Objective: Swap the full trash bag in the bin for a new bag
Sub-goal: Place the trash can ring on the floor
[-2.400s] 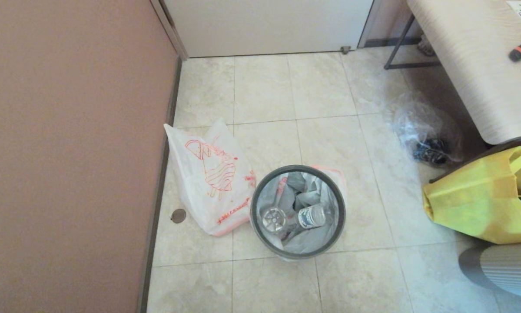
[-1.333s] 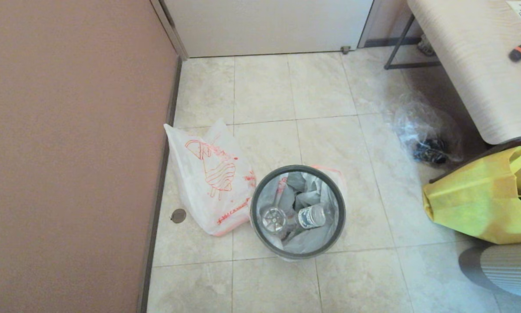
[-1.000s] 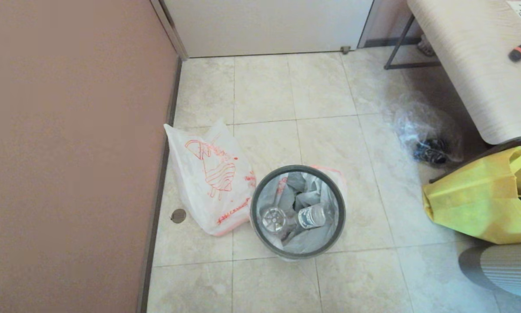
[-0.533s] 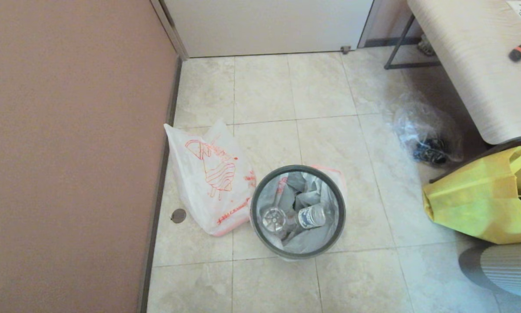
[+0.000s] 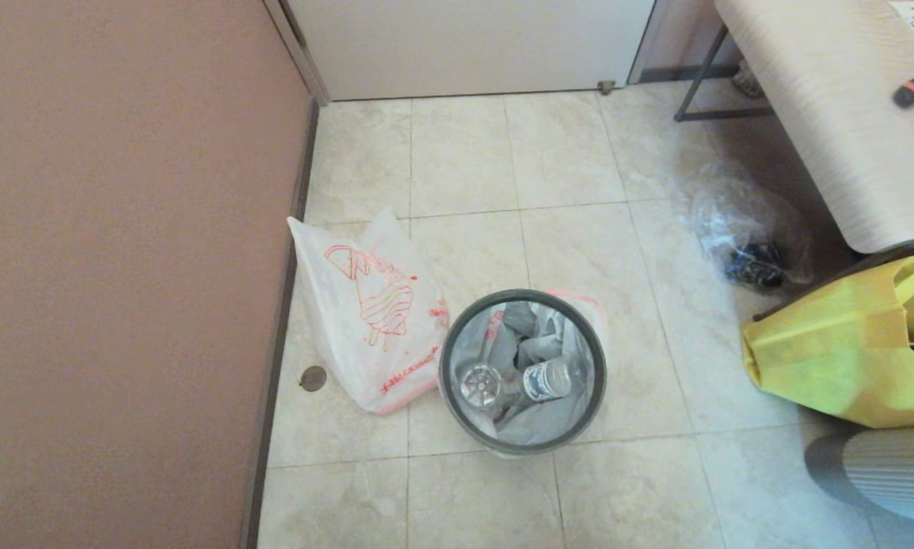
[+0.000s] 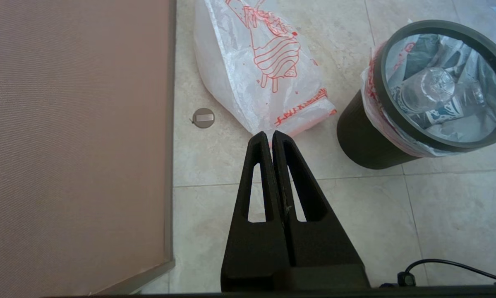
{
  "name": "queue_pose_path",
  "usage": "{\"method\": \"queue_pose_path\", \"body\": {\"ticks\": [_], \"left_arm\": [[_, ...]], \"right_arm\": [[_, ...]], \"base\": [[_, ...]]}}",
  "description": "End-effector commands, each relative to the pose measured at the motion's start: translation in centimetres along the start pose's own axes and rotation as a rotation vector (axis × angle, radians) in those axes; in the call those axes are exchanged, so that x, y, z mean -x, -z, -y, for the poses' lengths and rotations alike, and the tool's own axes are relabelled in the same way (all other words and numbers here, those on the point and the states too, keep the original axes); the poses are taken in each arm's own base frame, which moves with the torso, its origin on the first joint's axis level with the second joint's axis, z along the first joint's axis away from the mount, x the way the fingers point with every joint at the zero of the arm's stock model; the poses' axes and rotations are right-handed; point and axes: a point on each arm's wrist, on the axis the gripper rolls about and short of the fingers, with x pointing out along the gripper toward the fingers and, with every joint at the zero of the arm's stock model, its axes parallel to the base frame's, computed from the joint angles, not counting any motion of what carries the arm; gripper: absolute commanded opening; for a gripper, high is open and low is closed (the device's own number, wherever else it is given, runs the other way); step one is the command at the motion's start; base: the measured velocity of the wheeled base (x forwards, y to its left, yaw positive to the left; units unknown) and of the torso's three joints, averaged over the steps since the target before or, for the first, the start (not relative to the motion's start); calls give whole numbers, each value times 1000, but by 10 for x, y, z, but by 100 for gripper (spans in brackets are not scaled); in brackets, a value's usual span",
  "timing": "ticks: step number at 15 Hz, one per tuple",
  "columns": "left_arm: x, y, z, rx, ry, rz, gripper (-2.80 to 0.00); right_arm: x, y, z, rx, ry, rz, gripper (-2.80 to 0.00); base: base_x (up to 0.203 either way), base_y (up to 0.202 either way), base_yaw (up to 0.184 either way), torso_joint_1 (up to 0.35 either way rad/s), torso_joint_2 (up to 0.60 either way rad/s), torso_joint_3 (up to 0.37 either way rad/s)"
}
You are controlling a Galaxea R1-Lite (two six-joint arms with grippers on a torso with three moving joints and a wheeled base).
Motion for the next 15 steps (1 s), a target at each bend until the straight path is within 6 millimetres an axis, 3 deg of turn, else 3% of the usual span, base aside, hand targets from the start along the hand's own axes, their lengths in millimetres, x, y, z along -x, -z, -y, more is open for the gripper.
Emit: {"method": "queue_pose_path", "body": {"ticks": [1,6,11,15], "left_arm": [[0,0,0,1,0,1,-280],[0,0,0,1,0,0,-280],[0,0,0,1,0,1,-280],[0,0,0,1,0,2,-280]], "right_arm": [[-29,-26,2,7,0,-42,-280],[-87,-85,9,49,48,-55,-280],[-163,-109,-5,79,54,-151,-280],[-207,-97,-42,122,10,-259,-280]], "base": [[0,0,0,0,0,0],[0,0,0,0,0,0],[0,0,0,0,0,0],[0,0,0,0,0,0]]}}
